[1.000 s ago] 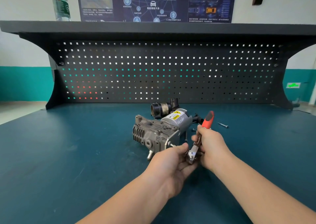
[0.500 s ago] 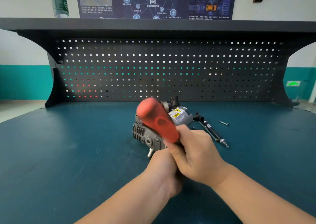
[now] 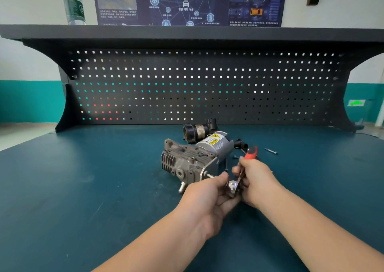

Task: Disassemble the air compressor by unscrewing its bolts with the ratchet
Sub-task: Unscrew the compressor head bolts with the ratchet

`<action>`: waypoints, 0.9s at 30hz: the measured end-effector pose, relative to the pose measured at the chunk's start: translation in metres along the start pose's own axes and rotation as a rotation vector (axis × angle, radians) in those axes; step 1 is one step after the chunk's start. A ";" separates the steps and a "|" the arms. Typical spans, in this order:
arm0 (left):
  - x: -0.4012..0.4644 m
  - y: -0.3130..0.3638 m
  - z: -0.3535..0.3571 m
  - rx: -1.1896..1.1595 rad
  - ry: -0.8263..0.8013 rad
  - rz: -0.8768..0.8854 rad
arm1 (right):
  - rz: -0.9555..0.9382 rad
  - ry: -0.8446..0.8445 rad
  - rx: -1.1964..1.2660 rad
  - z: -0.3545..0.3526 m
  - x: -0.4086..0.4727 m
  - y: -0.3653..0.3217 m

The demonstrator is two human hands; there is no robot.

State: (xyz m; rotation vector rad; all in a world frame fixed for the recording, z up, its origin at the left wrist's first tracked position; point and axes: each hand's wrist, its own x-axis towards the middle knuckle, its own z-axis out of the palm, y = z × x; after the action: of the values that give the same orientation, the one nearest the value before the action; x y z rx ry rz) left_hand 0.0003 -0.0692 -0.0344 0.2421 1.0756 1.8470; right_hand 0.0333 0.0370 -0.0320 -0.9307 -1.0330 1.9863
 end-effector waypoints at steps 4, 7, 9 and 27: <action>0.000 -0.001 -0.001 -0.005 0.019 -0.001 | 0.032 -0.030 -0.025 0.001 0.003 0.003; 0.001 -0.001 -0.001 -0.018 0.045 0.011 | -0.091 -0.020 -0.016 0.003 0.001 0.000; 0.001 -0.001 -0.001 -0.022 0.051 0.014 | -0.235 -0.025 -0.029 0.003 -0.001 0.000; -0.001 -0.001 -0.005 -0.016 -0.070 -0.024 | -1.673 -0.408 -0.765 0.000 -0.037 0.010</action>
State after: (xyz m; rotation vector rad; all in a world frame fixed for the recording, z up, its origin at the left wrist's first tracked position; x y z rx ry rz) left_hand -0.0014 -0.0726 -0.0377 0.2813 1.0110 1.8115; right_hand 0.0490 0.0017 -0.0302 0.2212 -1.8928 0.3076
